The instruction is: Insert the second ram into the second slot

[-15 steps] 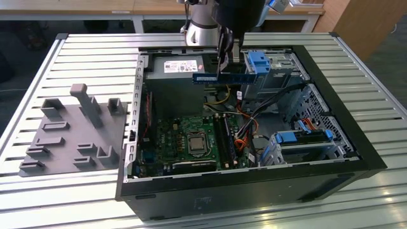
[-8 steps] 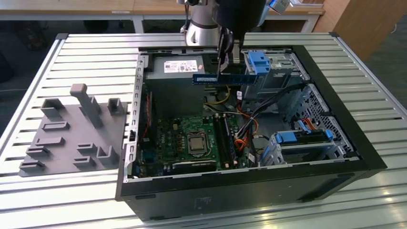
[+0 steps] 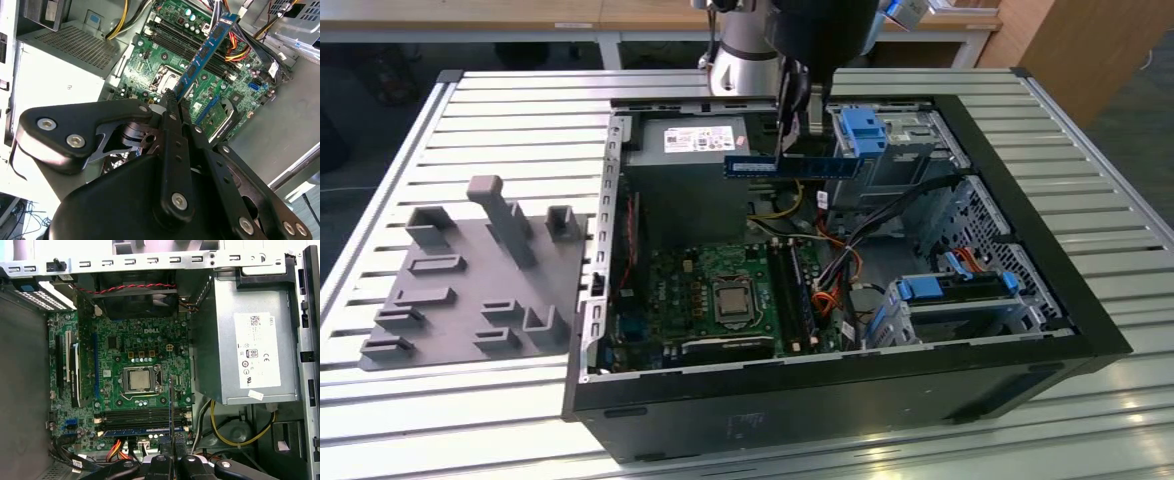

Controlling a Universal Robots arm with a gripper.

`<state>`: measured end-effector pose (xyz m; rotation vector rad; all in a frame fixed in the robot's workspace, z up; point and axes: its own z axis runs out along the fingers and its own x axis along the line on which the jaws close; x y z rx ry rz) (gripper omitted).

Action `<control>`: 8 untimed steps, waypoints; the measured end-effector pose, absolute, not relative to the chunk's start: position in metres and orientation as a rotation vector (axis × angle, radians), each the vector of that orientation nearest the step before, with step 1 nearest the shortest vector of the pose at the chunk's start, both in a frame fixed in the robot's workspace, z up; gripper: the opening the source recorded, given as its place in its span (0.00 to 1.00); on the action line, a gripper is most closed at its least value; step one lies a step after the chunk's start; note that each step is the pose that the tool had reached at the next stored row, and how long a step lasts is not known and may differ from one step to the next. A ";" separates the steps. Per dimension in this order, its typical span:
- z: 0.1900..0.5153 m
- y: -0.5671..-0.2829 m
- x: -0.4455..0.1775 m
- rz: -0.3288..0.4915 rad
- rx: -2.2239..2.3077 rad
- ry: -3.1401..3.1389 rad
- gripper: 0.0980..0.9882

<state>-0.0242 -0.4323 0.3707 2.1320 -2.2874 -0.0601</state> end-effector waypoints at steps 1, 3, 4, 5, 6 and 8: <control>0.371 -0.432 -0.024 -0.060 2.127 -2.292 0.04; 0.371 -0.432 -0.024 -0.060 2.110 -2.308 0.04; 0.371 -0.432 -0.024 -0.060 2.100 -2.318 0.04; 0.371 -0.432 -0.024 -0.060 2.089 -2.328 0.04; 0.371 -0.432 -0.024 -0.060 2.078 -2.337 0.04; 0.371 -0.432 -0.024 -0.061 2.059 -2.354 0.04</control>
